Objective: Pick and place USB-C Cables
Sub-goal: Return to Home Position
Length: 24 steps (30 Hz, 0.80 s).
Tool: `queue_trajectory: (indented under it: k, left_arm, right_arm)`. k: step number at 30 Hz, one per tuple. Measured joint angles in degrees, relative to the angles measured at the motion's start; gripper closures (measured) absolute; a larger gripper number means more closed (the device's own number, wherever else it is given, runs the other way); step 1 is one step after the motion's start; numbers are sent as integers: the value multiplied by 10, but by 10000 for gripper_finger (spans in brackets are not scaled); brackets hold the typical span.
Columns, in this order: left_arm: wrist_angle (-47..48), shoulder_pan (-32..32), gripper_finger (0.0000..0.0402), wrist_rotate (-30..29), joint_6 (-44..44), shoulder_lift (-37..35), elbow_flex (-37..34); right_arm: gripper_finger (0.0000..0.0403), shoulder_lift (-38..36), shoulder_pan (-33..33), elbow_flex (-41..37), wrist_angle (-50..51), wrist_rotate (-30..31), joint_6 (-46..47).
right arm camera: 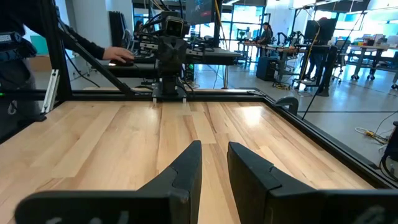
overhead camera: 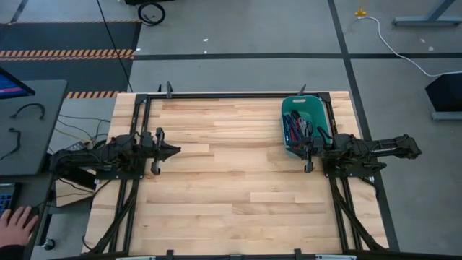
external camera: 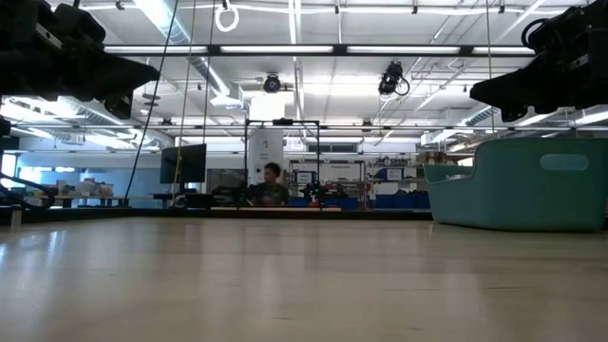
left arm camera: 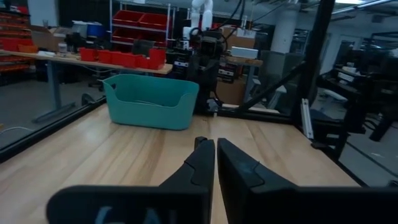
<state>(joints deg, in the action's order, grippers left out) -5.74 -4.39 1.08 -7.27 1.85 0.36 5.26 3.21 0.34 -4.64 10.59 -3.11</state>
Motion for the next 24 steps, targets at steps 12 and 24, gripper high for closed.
queue_trajectory:
  k: [12, 24]
  left_arm:
    - [0, 8, 373, 0, 0, 0, 0]
    - [0, 8, 368, 0, 0, 0, 0]
  right_arm:
    - [321, 0, 0, 0, 0, 0, 0]
    - [321, 0, 0, 0, 0, 0, 0]
